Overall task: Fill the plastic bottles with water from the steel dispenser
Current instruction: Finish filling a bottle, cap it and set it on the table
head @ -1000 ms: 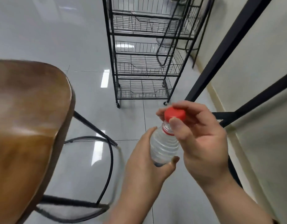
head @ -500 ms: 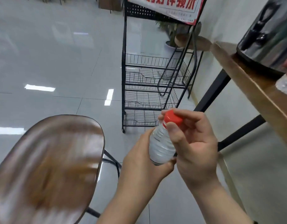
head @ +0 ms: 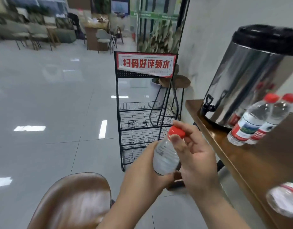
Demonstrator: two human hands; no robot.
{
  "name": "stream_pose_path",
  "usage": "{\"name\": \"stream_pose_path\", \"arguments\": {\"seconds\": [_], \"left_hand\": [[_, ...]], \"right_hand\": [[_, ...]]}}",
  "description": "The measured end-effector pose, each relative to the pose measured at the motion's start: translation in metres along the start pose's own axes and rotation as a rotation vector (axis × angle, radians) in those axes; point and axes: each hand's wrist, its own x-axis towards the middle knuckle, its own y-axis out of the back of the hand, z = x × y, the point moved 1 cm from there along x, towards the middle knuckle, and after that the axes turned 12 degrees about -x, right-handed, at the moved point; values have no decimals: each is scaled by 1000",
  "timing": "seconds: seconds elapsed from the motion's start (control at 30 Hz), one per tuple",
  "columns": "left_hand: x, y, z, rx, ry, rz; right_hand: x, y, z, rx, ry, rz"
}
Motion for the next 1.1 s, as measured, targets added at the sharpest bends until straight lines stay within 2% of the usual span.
{"name": "stream_pose_path", "arguments": {"seconds": [0.1, 0.23, 0.3, 0.47, 0.57, 0.7, 0.87, 1.03, 1.1], "left_hand": [[9, -2, 23, 60, -85, -31], [15, -21, 47, 85, -202, -146], [17, -36, 60, 79, -249, -194], [21, -73, 85, -8, -253, -336], [23, -95, 97, -37, -290, -404], [29, -123, 108, -40, -359, -484], [39, -142, 117, -43, -354, -581], [46, -164, 127, 38, -449, -483], [53, -172, 129, 35, -447, -504]], "right_hand": [[7, 22, -28, -60, 47, 11], [3, 53, -50, -180, 78, 191], [2, 73, -61, -277, 53, 202], [8, 141, -100, -669, 14, -1], [13, 180, -123, -898, -52, -55], [21, 208, -130, -1092, -110, -54], [33, 236, -143, -1196, -105, -293], [45, 242, -130, -1366, -44, -84], [51, 248, -129, -1383, -28, -75]]}}
